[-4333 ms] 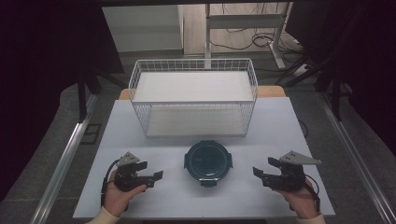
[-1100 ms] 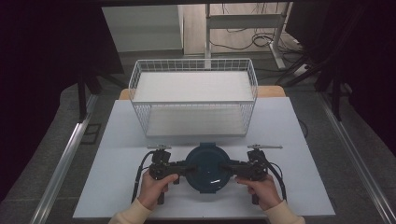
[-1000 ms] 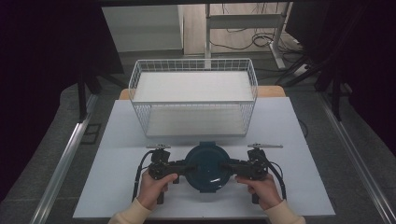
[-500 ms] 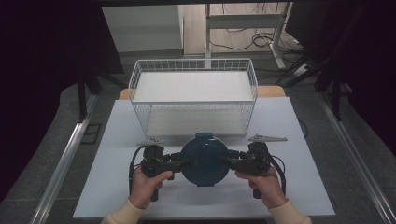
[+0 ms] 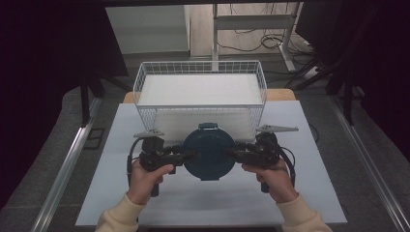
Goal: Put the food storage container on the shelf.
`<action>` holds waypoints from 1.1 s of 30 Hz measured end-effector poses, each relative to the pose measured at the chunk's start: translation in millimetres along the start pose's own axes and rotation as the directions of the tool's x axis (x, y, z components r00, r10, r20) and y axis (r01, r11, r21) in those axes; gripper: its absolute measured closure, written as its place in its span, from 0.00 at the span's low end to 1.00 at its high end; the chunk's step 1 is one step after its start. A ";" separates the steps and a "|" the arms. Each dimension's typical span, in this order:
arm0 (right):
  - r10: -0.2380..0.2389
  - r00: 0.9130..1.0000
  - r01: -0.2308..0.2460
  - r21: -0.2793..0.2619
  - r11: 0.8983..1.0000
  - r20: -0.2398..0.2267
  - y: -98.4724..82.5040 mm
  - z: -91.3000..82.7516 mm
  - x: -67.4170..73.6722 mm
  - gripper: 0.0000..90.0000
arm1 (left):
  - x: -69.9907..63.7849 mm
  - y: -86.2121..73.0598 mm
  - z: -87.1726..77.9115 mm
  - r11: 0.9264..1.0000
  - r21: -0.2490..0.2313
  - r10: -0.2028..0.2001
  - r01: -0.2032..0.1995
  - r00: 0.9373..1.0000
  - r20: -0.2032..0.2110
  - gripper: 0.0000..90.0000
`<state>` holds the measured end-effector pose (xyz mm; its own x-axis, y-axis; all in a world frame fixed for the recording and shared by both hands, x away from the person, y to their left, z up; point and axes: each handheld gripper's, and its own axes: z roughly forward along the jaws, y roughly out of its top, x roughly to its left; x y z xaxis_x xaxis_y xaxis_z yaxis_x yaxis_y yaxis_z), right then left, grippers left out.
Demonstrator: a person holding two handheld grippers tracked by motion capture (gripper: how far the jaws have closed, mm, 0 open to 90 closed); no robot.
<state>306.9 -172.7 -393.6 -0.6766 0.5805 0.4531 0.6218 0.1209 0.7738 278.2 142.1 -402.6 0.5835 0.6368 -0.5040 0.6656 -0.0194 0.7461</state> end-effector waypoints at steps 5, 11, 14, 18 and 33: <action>-0.013 1.000 0.013 -0.004 1.000 0.003 29.3 1.0 1.2 0.43 | 3.6 30.4 -4.3 1.000 -0.017 0.011 -0.011 1.000 0.005 0.43; -0.033 0.999 0.033 -0.021 0.999 0.015 64.3 0.3 2.1 0.43 | 6.0 64.0 -8.3 0.999 -0.040 0.028 -0.027 1.000 0.010 0.43; -0.039 0.999 0.039 -0.028 0.999 0.011 83.7 -1.3 3.2 0.43 | 3.3 82.2 -12.8 0.998 -0.047 0.038 -0.038 0.999 0.004 0.43; -0.046 0.999 0.047 -0.044 0.998 0.008 108.3 -4.4 4.7 0.43 | 1.5 107.1 -17.0 0.996 -0.058 0.061 -0.061 0.998 -0.002 0.44; 0.012 1.000 -0.013 -0.040 0.999 -0.006 178.0 18.4 -31.2 0.44 | 42.6 182.8 2.4 0.999 -0.039 0.026 -0.025 1.000 0.008 0.44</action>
<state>446.0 -154.5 -278.1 -0.6710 0.5775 0.4650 0.6139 0.0811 0.7852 425.9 163.8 -288.7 0.6040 0.6302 -0.4879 0.6321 -0.0058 0.7749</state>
